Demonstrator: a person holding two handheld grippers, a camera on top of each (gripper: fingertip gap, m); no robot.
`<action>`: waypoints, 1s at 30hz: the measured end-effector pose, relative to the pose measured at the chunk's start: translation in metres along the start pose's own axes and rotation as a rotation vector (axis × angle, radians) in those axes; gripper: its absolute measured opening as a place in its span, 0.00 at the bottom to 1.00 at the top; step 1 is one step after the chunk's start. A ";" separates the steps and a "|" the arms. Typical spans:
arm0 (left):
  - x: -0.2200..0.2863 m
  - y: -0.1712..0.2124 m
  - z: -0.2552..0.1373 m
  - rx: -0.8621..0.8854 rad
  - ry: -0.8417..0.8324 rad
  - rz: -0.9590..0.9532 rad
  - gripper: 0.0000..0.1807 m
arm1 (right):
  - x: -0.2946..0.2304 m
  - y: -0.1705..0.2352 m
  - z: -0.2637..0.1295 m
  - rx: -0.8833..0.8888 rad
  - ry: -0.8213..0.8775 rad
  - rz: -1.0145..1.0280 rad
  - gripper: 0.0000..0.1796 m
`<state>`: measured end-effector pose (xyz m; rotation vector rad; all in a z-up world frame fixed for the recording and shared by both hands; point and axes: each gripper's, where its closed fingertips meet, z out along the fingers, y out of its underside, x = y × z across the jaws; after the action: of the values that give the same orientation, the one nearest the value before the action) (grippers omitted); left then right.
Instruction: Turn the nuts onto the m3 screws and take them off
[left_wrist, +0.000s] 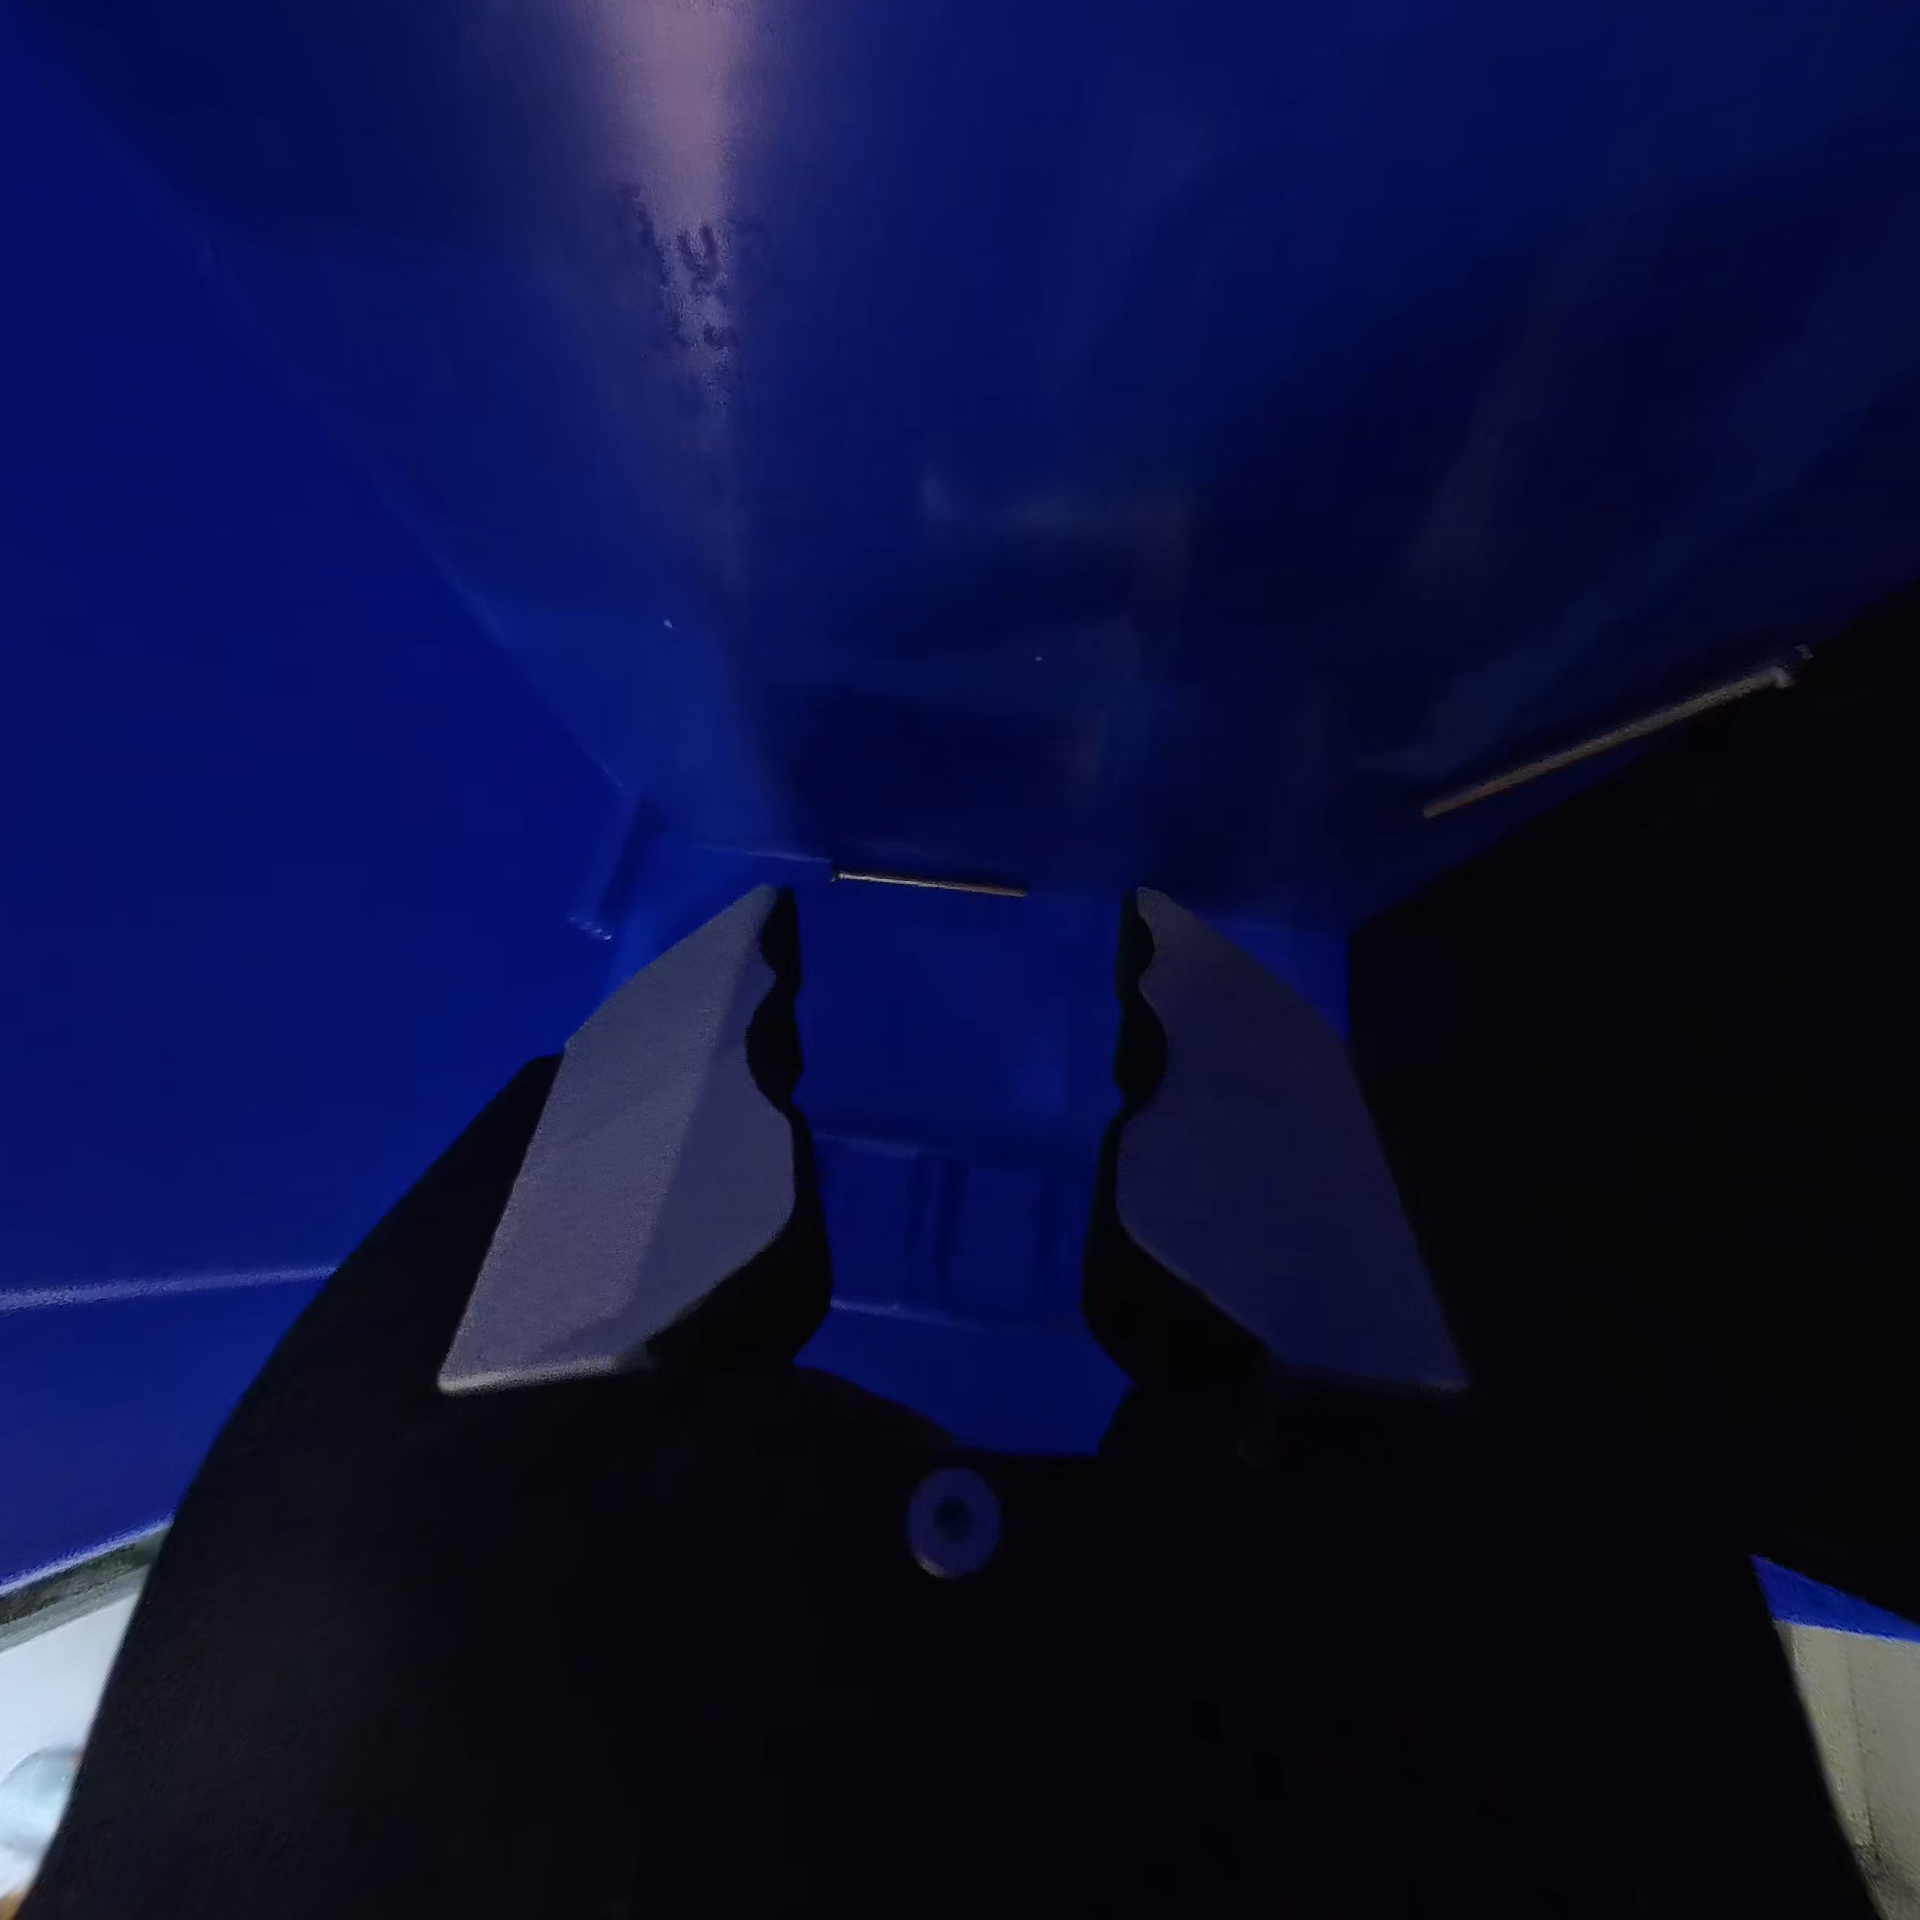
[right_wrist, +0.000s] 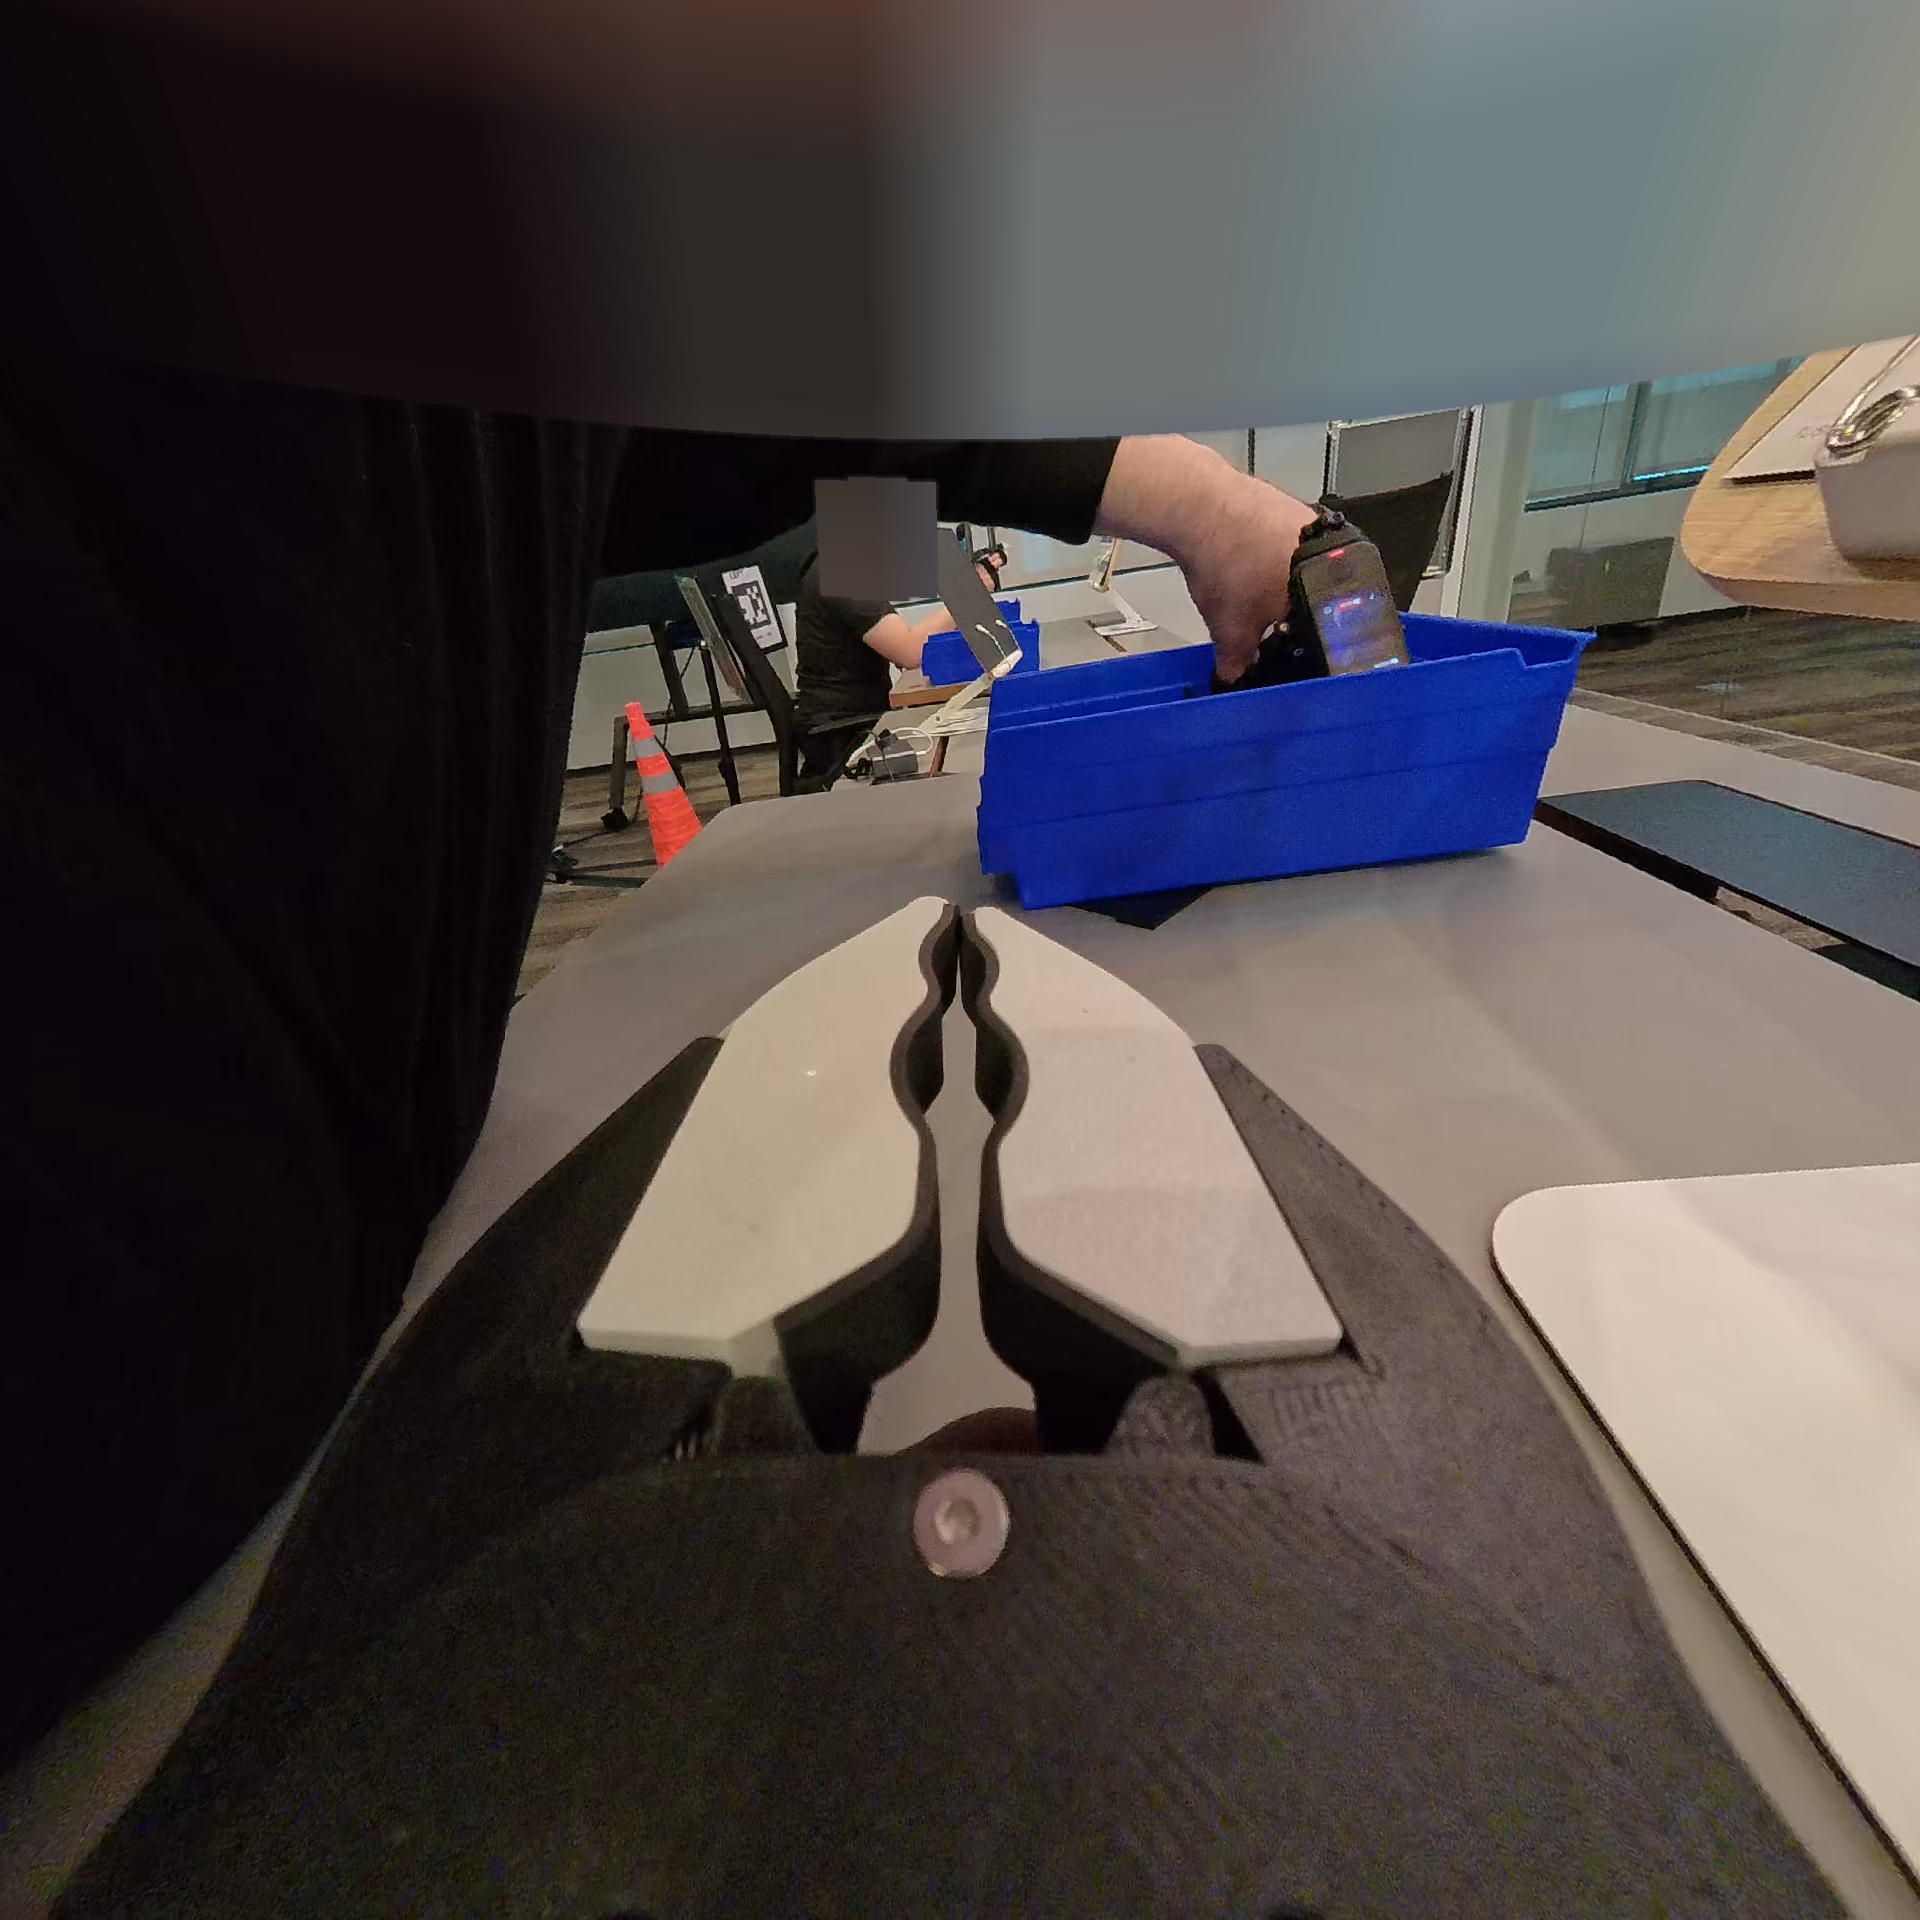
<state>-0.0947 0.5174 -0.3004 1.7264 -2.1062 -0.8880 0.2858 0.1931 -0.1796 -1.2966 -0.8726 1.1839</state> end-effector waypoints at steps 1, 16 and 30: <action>0.001 -0.001 0.001 0.008 0.016 -0.010 0.30 | 0.000 0.000 0.000 0.000 0.000 0.000 0.00; 0.026 -0.007 0.010 -0.052 0.135 0.065 0.00 | -0.003 0.001 0.000 -0.003 -0.007 0.000 0.00; 0.016 0.000 0.004 -0.074 0.066 0.029 0.28 | -0.003 0.000 -0.001 0.004 -0.008 0.006 0.00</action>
<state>-0.1009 0.5030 -0.3067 1.6609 -2.0254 -0.8771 0.2859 0.1901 -0.1794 -1.2932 -0.8726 1.1951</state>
